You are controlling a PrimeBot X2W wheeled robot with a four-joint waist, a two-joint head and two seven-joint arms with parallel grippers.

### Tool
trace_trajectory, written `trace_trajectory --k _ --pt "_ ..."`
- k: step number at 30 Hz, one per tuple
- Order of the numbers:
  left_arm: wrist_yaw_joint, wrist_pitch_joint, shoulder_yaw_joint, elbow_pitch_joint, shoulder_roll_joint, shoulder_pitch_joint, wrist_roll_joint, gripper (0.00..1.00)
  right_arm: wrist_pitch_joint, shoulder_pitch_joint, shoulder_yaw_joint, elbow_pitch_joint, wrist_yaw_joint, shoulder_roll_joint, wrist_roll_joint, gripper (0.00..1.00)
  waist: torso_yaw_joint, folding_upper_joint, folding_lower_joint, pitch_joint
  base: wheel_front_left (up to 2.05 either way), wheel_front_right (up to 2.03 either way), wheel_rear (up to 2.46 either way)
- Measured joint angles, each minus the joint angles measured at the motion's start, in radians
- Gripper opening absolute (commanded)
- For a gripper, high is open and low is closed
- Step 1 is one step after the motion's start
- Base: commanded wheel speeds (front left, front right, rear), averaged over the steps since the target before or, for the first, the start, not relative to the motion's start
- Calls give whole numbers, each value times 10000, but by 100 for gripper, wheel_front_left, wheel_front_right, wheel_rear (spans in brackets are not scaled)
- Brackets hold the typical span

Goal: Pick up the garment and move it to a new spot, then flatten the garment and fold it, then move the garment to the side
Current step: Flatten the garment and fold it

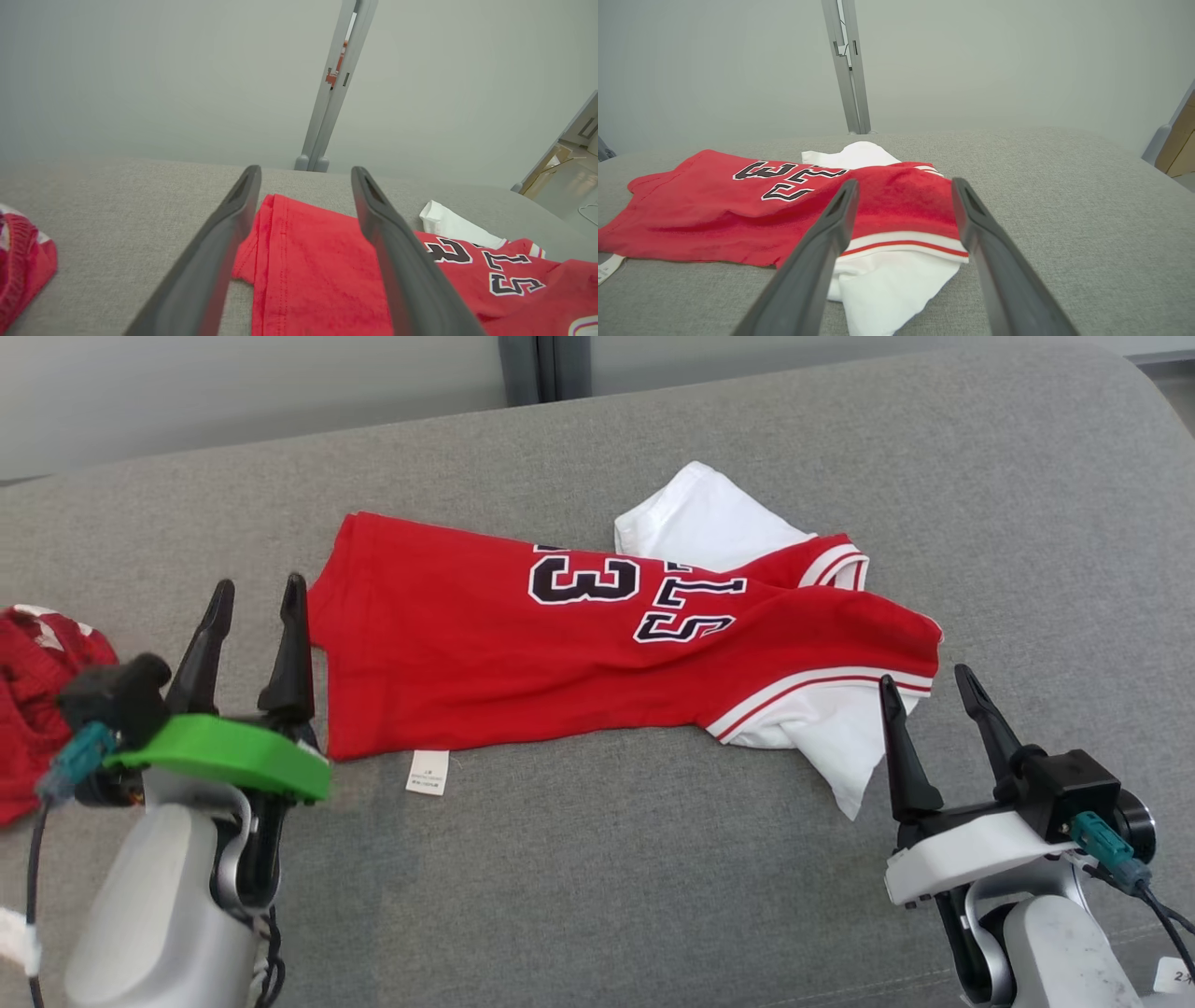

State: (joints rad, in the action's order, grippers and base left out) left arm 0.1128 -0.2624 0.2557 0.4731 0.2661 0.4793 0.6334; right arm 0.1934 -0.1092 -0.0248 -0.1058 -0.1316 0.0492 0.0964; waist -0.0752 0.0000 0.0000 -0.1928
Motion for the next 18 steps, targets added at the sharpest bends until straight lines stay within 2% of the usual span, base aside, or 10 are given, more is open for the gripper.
trace_trajectory --k 3,10,13,18 --pt "-176 -2 -454 -1256 -169 -1257 -443 100 -84 59 71 13 0 2 4 100 123 0 0 231 0 0 0" --pt "-382 -17 -1496 -3149 -1110 -3447 -1455 100 -207 281 153 -33 0 0 0 100 328 0 0 755 0 0 0" --pt "-418 -17 -1837 -3501 -1469 -4283 -1804 100 -268 491 199 -61 0 2 -10 100 382 0 0 1008 0 0 0" --pt "-410 -15 -1925 -3586 -1582 -5188 -2577 100 -337 737 209 -134 0 4 -117 100 475 0 0 1430 0 0 0"
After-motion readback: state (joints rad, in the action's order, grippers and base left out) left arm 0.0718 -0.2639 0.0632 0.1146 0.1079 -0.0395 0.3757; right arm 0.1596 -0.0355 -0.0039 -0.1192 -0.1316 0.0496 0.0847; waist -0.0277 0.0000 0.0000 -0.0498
